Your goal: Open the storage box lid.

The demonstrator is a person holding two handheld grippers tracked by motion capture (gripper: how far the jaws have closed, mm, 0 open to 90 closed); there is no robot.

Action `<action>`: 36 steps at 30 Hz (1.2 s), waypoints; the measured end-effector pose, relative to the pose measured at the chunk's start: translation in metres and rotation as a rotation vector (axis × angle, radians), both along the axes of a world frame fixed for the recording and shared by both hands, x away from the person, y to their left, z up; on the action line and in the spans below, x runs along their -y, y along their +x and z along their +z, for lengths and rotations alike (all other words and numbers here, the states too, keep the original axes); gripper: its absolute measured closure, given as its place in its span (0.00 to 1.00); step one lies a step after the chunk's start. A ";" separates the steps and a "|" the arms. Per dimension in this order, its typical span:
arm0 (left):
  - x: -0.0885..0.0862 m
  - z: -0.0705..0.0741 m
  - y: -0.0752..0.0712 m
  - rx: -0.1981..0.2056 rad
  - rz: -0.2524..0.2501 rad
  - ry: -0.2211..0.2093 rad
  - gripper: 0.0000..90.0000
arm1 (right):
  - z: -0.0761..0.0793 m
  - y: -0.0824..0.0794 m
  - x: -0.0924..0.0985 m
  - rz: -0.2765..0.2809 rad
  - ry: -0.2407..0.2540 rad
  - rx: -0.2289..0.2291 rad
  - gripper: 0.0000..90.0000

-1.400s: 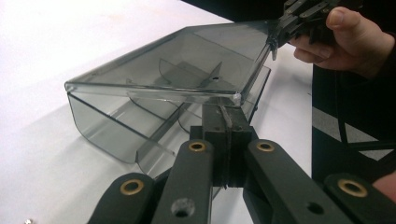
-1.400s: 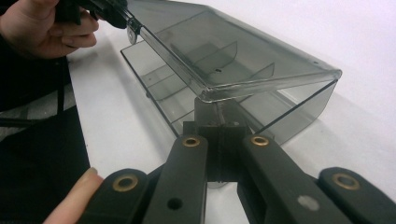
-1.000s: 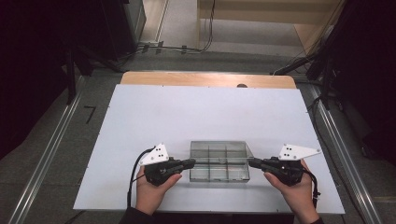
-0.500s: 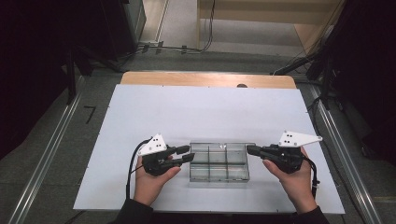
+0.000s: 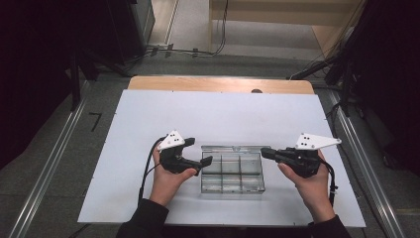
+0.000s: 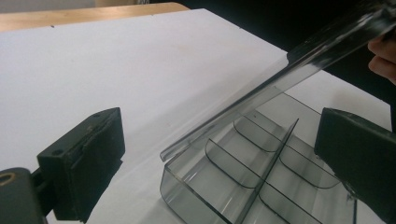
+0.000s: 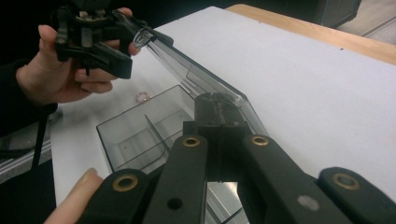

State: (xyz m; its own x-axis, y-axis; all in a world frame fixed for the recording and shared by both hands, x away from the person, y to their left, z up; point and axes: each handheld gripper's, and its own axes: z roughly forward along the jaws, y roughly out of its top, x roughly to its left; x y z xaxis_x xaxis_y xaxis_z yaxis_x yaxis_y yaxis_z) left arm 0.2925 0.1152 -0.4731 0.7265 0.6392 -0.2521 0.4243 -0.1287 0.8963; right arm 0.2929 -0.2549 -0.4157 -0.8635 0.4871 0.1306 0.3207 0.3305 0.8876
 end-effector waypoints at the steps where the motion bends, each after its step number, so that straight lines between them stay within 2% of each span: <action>1: 0.001 -0.002 0.001 -0.003 0.007 0.001 0.05 | 0.000 0.001 0.000 -0.002 0.000 0.002 0.98; 3: 0.001 -0.006 0.004 -0.013 0.014 -0.014 0.12 | -0.001 0.003 0.001 -0.007 0.003 0.004 0.98; 5: 0.002 -0.007 0.007 -0.016 0.013 -0.007 0.21 | -0.002 0.004 0.002 -0.011 0.005 0.001 0.98; 7: 0.003 -0.006 0.008 0.001 0.001 0.002 0.28 | -0.003 0.005 0.002 -0.014 0.004 0.003 0.98; 9: 0.003 -0.005 0.009 -0.009 0.005 0.013 0.39 | -0.005 0.006 0.002 -0.015 0.002 0.002 0.98; 12: 0.001 -0.005 0.010 -0.028 -0.012 -0.040 0.52 | -0.006 0.006 0.002 -0.011 0.016 -0.003 0.98; 16: 0.001 -0.004 0.009 -0.015 -0.008 -0.039 0.62 | -0.006 0.005 0.002 -0.018 0.008 0.004 0.98; 21: 0.002 -0.004 0.008 -0.003 -0.007 -0.043 0.65 | -0.009 0.006 0.005 -0.018 0.004 0.013 0.97; 22: 0.002 -0.004 0.009 -0.002 -0.008 -0.046 0.65 | -0.011 0.006 0.006 -0.002 0.002 0.012 0.92; 26: 0.002 -0.005 0.009 -0.005 -0.006 -0.054 0.65 | -0.014 0.007 0.012 0.049 -0.009 0.011 0.83; 28: 0.002 -0.005 0.010 -0.008 -0.004 -0.063 0.66 | -0.015 0.007 0.013 0.071 -0.031 0.031 0.76; 30: 0.002 -0.005 0.011 -0.011 0.000 -0.066 0.66 | -0.015 0.009 0.016 0.088 -0.030 0.037 0.70; 32: 0.001 -0.006 0.011 -0.010 0.003 -0.068 0.67 | -0.017 0.011 0.021 0.061 -0.015 0.030 0.64; 35: 0.001 -0.006 0.012 -0.012 0.006 -0.074 0.67 | -0.021 0.019 0.027 -0.015 0.022 0.007 0.57; 36: 0.001 -0.006 0.012 -0.012 0.007 -0.075 0.68 | -0.023 0.021 0.026 -0.042 0.020 0.005 0.53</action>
